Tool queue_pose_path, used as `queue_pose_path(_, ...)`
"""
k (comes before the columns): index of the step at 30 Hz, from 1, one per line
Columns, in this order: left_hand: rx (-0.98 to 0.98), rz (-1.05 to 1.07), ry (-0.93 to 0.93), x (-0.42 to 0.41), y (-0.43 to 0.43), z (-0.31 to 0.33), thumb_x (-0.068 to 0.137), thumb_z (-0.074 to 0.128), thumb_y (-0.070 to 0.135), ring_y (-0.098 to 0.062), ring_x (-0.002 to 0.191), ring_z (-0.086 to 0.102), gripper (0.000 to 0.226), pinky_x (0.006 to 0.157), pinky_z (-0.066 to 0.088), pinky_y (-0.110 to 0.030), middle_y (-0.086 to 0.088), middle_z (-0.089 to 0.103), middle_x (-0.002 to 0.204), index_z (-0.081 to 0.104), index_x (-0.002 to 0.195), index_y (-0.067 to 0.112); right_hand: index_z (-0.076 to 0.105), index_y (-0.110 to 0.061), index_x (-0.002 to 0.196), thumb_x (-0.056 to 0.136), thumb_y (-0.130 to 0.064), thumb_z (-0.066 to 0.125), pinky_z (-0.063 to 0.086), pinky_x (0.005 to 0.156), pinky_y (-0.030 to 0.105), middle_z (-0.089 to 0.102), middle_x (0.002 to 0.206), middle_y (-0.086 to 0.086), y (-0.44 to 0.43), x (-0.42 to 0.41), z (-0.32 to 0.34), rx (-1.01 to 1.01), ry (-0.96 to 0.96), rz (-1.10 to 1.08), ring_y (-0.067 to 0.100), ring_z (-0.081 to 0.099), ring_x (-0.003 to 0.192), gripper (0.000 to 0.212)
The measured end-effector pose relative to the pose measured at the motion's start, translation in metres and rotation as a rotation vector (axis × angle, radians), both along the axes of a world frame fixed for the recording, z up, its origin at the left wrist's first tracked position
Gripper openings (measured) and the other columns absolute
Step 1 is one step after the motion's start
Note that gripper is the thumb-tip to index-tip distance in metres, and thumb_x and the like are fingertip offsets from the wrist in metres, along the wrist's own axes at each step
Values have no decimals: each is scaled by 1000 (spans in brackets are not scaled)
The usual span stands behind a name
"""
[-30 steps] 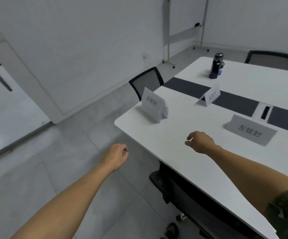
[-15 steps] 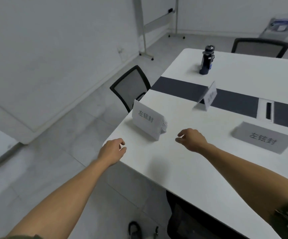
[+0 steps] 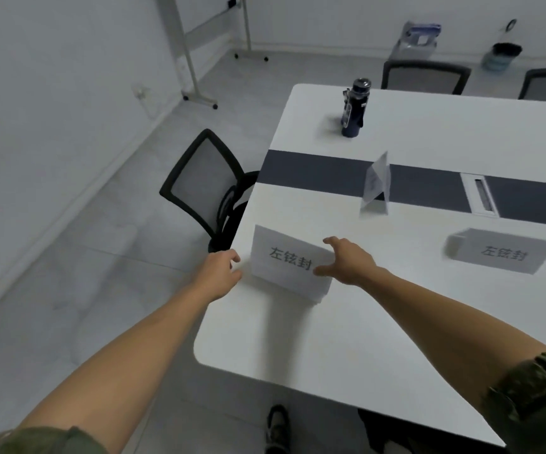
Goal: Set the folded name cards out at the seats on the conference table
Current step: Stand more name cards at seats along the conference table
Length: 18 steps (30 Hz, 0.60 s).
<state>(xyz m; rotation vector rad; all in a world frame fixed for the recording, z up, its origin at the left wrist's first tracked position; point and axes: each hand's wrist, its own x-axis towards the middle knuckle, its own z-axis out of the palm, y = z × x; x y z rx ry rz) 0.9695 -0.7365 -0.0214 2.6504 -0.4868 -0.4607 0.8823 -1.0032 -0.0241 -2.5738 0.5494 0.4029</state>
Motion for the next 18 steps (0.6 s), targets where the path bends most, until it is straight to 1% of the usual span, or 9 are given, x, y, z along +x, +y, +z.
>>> queue_pose_path(2, -4, -35, 17, 16, 4, -2, 90, 62, 24, -23, 97, 56, 33, 74, 37, -26, -9, 62, 104, 59, 120, 10, 36, -22, 145, 78, -47, 75, 47, 84, 35, 53, 133, 4, 6, 8, -9, 11, 36, -26, 25, 54, 114, 82)
queue_pose_path(4, 6, -61, 29, 33, 8, -4, 89, 64, 26, -23, 101, 55, 34, 76, 39, -26, -8, 62, 106, 59, 120, 12, 42, -21, 139, 79, -43, 74, 50, 82, 35, 58, 125, 4, 10, 14, -18, 13, 42, -60, 23, 56, 106, 71)
queue_pose_path(7, 18, -89, 34, 54, 10, -7, 87, 67, 26, -22, 99, 57, 36, 76, 40, -26, -7, 63, 105, 60, 119, 12, 60, -24, 121, 83, -34, 69, 49, 68, 30, 67, 107, 1, 8, 18, -22, 37, 10, -105, 20, 59, 89, 41)
queue_pose_path(9, 37, -110, 40, 64, 7, -7, 85, 69, 27, -23, 98, 58, 40, 78, 43, -28, -7, 62, 108, 59, 121, 12, 65, -27, 115, 84, -35, 68, 43, 59, 26, 68, 103, -1, 4, 17, -19, 73, -18, -103, 19, 59, 85, 32)
queue_pose_path(10, 44, -120, 47, 68, 5, -7, 84, 70, 28, -23, 100, 59, 42, 82, 46, -29, -8, 62, 111, 58, 122, 12, 66, -29, 114, 84, -36, 68, 41, 57, 25, 68, 102, -2, 1, 16, -17, 84, -36, -98, 19, 60, 85, 31)
queue_pose_path(11, 50, -138, 53, 73, 1, -7, 84, 71, 28, -24, 102, 59, 45, 86, 47, -32, -8, 61, 115, 57, 124, 13, 66, -30, 114, 84, -38, 68, 41, 58, 25, 68, 101, -3, -2, 15, -15, 93, -56, -101, 19, 60, 86, 31)
queue_pose_path(13, 67, -184, 60, 83, -8, -6, 81, 73, 31, -24, 107, 57, 54, 91, 49, -37, -7, 57, 123, 53, 129, 15, 67, -31, 114, 83, -41, 69, 45, 63, 29, 68, 102, -6, -10, 11, -9, 126, -107, -116, 19, 60, 88, 32)
queue_pose_path(16, 114, -280, 39, 97, -26, -4, 76, 77, 35, -23, 115, 54, 69, 91, 50, -40, -4, 49, 134, 46, 136, 18, 69, -32, 108, 82, -42, 72, 54, 73, 39, 70, 99, -7, -25, -3, 3, 220, -208, -184, 19, 63, 87, 28)
queue_pose_path(18, 145, -354, 19, 104, -41, -5, 73, 80, 37, -22, 120, 49, 78, 90, 49, -39, -2, 45, 138, 41, 140, 22, 69, -29, 107, 82, -41, 73, 57, 74, 42, 71, 98, -6, -39, -16, 10, 289, -273, -253, 19, 65, 86, 27)
